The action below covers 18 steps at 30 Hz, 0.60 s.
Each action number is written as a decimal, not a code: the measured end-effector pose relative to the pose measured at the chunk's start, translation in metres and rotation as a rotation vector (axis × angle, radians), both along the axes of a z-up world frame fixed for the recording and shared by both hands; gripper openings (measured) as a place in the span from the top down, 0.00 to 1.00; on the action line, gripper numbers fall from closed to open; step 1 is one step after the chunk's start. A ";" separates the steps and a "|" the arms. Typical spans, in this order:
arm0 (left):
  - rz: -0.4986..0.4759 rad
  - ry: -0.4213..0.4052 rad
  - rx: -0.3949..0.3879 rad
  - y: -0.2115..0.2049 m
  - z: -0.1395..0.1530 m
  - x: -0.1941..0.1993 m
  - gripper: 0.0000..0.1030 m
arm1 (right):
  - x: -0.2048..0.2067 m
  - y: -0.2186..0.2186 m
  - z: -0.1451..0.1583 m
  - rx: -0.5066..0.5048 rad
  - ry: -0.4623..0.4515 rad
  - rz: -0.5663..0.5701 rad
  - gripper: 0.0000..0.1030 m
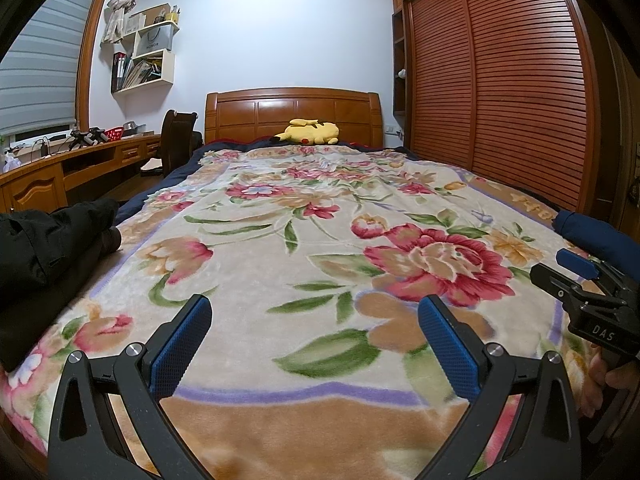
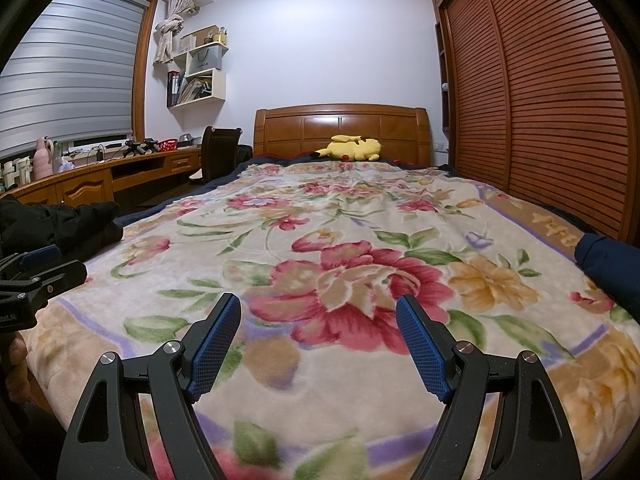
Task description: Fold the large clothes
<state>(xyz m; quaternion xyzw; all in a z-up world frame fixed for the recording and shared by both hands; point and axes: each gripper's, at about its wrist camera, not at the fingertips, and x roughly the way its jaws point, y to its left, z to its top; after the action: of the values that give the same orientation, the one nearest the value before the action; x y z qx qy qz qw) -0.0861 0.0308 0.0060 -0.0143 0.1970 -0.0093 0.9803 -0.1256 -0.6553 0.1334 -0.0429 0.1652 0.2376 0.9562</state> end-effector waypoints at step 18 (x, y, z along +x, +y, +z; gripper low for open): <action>-0.001 0.000 0.000 0.000 0.000 0.000 0.00 | 0.000 0.000 0.001 -0.001 -0.001 -0.002 0.21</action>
<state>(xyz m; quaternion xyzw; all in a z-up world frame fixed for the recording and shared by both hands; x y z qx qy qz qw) -0.0865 0.0304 0.0059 -0.0143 0.1969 -0.0096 0.9803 -0.1256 -0.6549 0.1347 -0.0434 0.1650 0.2367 0.9565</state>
